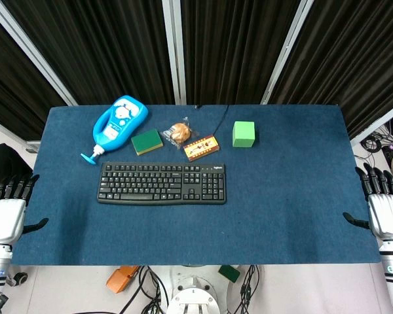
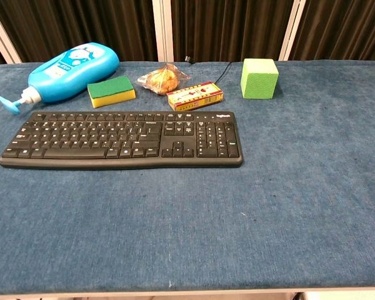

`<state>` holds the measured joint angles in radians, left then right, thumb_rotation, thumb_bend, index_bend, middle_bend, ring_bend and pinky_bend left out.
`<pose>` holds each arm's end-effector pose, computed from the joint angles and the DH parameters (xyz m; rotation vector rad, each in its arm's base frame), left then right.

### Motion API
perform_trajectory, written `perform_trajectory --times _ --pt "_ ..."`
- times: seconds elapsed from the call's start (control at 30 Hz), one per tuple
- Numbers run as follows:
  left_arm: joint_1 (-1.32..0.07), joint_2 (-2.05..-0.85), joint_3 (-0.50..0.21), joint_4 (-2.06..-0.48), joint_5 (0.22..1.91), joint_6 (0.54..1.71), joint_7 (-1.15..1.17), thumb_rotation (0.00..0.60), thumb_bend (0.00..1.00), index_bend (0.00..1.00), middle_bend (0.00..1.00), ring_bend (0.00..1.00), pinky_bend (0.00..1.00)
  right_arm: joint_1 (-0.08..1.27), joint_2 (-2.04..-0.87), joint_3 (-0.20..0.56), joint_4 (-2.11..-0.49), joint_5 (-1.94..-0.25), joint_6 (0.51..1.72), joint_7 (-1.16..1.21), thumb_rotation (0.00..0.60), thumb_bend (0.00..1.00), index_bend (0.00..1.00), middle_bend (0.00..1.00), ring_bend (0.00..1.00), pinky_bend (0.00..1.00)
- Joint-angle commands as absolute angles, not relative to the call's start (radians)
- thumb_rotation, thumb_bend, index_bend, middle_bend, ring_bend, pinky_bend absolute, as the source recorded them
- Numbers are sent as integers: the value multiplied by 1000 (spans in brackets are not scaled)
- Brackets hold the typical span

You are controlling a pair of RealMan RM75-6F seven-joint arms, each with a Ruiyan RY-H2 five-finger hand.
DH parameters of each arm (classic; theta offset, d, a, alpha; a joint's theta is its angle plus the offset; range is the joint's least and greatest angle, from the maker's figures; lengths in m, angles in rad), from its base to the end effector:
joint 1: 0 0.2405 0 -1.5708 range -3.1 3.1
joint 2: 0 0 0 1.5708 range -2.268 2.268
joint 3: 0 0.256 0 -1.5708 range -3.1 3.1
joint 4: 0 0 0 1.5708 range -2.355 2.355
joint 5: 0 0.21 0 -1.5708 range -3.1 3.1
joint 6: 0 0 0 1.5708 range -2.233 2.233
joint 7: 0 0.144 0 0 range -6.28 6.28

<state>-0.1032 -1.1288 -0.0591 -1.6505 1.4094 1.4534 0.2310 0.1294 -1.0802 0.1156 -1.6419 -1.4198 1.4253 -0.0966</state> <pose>-0.3119 0.1875 0.1539 -1.3983 -0.8145 -0.7239 -0.3068 -0.2080 0.1747 1.3720 -0.8302 0.8366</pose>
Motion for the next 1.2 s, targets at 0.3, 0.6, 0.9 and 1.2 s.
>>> perform_trajectory --times 0.3,0.6,0.9,1.2 --pt "-202 -1098 -112 -1684 1418 1358 213 600 81 158 334 329 177 126 -1077 114 -1640 -1440 1446 -84 600 147 0 0 0 0" --pt "-394 -1137 -162 -1656 1343 1079 177 600 417 317 873 885 796 107 -1075 108 -1635 -1441 1469 -64 600 147 0 0 0 0" --pt "-562 -1225 -174 -1606 1163 834 269 600 527 329 942 974 873 99 -1074 106 -1637 -1434 1472 -62 600 147 0 0 0 0" --pt "-635 -1302 -133 -1586 1076 784 360 600 528 317 943 975 873 97 -1077 103 -1633 -1425 1463 -60 600 148 0 0 0 0"
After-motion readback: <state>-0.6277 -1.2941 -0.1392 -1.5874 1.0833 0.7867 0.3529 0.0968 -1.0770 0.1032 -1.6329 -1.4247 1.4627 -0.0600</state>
